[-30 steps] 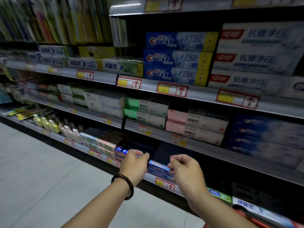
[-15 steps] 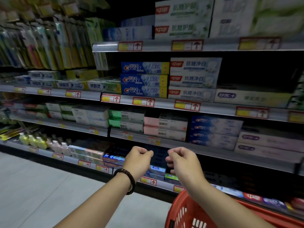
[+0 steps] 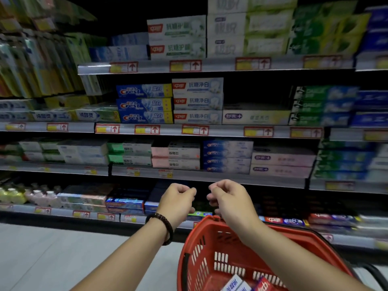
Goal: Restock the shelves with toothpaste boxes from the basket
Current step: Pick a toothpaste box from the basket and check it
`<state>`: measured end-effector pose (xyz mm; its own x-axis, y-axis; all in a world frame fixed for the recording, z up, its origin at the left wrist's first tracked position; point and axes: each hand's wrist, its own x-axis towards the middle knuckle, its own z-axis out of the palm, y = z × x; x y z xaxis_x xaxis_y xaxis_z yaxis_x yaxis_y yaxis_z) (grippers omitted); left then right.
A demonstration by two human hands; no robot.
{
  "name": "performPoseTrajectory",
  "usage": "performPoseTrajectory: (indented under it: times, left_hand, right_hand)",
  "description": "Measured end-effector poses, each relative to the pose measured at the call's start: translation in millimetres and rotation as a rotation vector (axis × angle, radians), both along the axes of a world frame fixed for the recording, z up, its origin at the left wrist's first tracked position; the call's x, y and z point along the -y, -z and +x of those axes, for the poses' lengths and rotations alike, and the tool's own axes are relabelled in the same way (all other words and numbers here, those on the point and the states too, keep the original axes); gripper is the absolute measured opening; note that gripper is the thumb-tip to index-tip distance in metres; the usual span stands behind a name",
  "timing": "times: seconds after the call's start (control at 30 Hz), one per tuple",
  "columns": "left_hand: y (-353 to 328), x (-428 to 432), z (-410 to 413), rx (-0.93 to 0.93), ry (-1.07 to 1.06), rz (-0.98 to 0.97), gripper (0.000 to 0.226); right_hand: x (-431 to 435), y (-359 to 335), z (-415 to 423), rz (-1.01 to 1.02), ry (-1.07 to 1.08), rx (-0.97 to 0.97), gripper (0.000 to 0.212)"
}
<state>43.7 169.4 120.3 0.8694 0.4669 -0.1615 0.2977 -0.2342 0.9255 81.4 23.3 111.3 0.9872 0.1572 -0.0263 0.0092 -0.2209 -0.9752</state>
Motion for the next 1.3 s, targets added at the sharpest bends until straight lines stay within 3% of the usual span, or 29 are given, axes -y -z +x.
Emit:
performPoseTrajectory:
  times: [0.4, 1.3]
  left_hand:
    - [11, 59, -13, 0.016, 0.108, -0.005, 0.013]
    - [100, 163, 9, -0.081, 0.338, 0.085, 0.004]
  right_hand:
    - [75, 9, -27, -0.080, 0.038, 0.089, 0.014]
    - [201, 92, -28, -0.060, 0.183, -0.084, 0.013]
